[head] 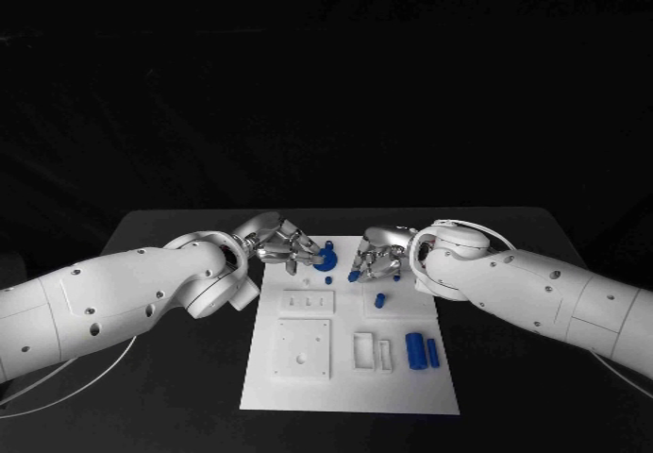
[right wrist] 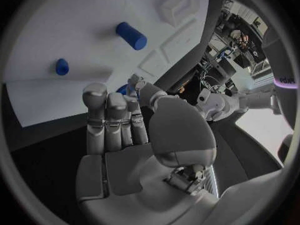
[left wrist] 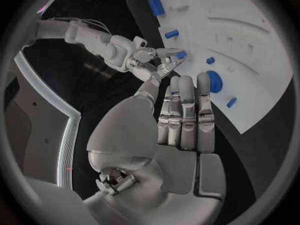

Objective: Assemble the parts on the task board

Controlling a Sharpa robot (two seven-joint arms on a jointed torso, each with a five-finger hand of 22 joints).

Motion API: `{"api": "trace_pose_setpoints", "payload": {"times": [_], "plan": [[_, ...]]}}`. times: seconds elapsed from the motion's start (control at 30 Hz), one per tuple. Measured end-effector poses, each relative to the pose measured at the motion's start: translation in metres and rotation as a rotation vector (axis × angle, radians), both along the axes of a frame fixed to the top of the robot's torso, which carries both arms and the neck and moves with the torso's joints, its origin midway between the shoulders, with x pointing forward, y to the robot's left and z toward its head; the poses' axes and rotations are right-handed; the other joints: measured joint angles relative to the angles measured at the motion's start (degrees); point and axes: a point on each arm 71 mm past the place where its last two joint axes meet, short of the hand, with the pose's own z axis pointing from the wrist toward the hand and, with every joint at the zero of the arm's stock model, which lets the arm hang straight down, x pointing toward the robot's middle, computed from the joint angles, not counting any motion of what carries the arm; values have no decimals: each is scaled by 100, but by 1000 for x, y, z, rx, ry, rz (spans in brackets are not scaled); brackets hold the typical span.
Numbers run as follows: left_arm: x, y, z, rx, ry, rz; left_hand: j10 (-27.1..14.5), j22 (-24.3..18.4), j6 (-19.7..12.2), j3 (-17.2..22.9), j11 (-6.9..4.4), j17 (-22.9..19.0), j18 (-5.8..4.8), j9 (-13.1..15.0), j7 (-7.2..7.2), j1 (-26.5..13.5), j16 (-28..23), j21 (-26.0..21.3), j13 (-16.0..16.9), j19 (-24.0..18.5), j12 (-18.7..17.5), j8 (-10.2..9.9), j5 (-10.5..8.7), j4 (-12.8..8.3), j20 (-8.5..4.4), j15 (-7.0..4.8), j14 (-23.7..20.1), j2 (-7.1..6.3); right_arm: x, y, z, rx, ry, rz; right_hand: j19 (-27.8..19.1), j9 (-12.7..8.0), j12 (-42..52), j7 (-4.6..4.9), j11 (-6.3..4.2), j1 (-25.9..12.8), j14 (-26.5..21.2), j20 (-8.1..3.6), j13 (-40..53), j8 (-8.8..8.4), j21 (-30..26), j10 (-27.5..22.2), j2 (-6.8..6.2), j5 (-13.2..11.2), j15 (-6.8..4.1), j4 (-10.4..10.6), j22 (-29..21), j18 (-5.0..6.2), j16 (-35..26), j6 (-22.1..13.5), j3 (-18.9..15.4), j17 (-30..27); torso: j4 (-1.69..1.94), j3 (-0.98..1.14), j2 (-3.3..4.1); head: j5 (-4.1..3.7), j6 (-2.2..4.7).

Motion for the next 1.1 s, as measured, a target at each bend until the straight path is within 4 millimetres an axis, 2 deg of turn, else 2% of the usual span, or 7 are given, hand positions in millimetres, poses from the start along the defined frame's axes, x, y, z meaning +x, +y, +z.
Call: {"api": "trace_pose_setpoints", "payload": {"times": [0.27,0.43,0.53,0.7,0.9,1.0,1.1], "plan": [[-6,-12,2,100,-84,-112,262,58,-134,-527,-45,161,0,0,-10,-444,309,93,41,273,147,0,67,654,-67,-73,285,-14,-4,1,0,64,154,-13,0,2,-39,2,-20,0,0,0,-8,-8,-44,-21,0,0,0,-16,-1,0,0,-3,-16,11,-19,-6,-22,29,-2],[-11,-21,1,168,-125,-181,492,426,-83,-498,-167,449,1,74,-87,-534,885,468,200,434,480,0,67,852,-188,-194,482,-100,-6,1,4,111,245,-14,0,3,-39,3,0,-29,-24,0,-13,-18,-79,-41,29,0,1,-40,-1,0,0,-5,-40,10,-34,-6,-31,35,-7],[-13,-26,1,206,-145,-213,532,452,48,-454,-206,568,1,284,-145,-609,1148,747,460,470,793,0,203,952,-228,-236,524,-116,-8,1,8,141,293,-11,0,4,-39,4,-19,-30,-40,0,-23,-16,-82,-63,30,0,1,-40,-1,0,0,-6,-40,10,-45,-5,-37,29,-7],[-15,-34,-1,258,-167,-253,377,451,216,-450,-279,619,2,1036,-256,-661,1316,1086,883,356,1186,25,614,956,-279,-259,502,-168,-10,3,14,183,350,-4,-21,4,-62,5,-19,-30,-40,-20,-30,6,-111,-63,30,0,1,-56,-1,1,0,-8,-56,15,-65,0,-47,19,-23],[-16,-39,-2,297,-178,-270,258,451,110,-413,-290,599,2,2524,-281,-716,1394,1399,1137,202,1363,25,789,993,-289,-278,483,-223,-13,4,15,205,395,4,-21,4,-62,12,-19,-30,-40,-20,-30,6,-111,-63,30,0,1,-56,-1,0,0,-16,-56,14,-65,3,-49,5,-35],[-16,-39,-3,310,-181,-269,193,450,31,-388,-278,566,2,2797,-256,-778,1415,1439,1171,182,1391,25,788,1069,-269,-279,482,-284,-15,5,15,206,413,10,-20,5,-62,14,-20,-29,-40,-20,-36,6,-111,-63,30,0,1,-56,-1,0,-24,-18,-56,14,-60,3,-48,-3,-36],[-16,-39,-3,320,-182,-266,182,450,31,-385,-267,552,2,2869,-256,-795,1416,1439,1177,182,1398,25,788,1118,-269,-279,482,-302,-16,6,15,202,429,17,-20,5,-89,15,3,-29,-40,-20,-49,6,-139,-85,30,0,1,-56,-1,1,-24,-20,-56,14,-58,3,-47,-9,-36]]}}
